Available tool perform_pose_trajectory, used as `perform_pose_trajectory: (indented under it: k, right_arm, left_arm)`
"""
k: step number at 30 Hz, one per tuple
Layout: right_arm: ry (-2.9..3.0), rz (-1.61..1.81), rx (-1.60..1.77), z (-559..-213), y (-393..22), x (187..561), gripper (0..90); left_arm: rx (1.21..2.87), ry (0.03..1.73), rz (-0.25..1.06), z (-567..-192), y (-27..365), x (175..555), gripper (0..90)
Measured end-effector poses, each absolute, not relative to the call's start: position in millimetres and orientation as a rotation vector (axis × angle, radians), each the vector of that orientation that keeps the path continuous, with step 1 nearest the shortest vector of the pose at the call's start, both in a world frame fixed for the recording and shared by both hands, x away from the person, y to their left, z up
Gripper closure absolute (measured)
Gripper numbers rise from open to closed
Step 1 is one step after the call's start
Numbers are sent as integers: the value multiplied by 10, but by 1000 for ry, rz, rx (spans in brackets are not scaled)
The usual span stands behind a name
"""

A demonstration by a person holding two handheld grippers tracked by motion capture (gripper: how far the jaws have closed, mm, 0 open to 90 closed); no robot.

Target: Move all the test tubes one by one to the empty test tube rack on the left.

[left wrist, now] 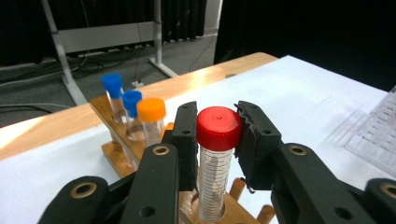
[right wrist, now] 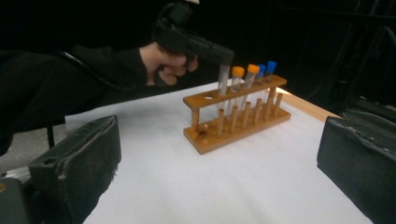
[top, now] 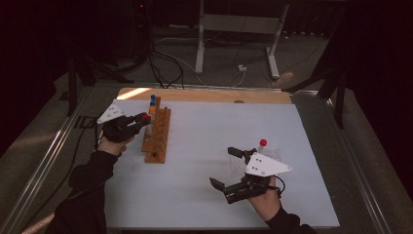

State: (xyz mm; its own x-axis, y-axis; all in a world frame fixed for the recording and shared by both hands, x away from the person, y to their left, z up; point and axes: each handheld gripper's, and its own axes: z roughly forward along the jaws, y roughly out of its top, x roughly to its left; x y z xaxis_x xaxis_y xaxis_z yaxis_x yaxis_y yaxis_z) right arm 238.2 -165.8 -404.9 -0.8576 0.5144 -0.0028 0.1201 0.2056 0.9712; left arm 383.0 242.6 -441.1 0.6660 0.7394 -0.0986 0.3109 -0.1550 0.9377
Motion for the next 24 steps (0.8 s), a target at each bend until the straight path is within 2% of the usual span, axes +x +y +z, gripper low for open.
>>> perform_pose_trajectory:
  k: [20, 24]
  right_arm:
    - [2143, 1675, 586, -4036, -1713, 2353, 0]
    - [2139, 1662, 596, -3999, -1771, 2366, 0]
  left_arm:
    - [1736, 861, 452, -4605, 2448, 3815, 704]
    - [1714, 837, 429, -4524, 2476, 3765, 481]
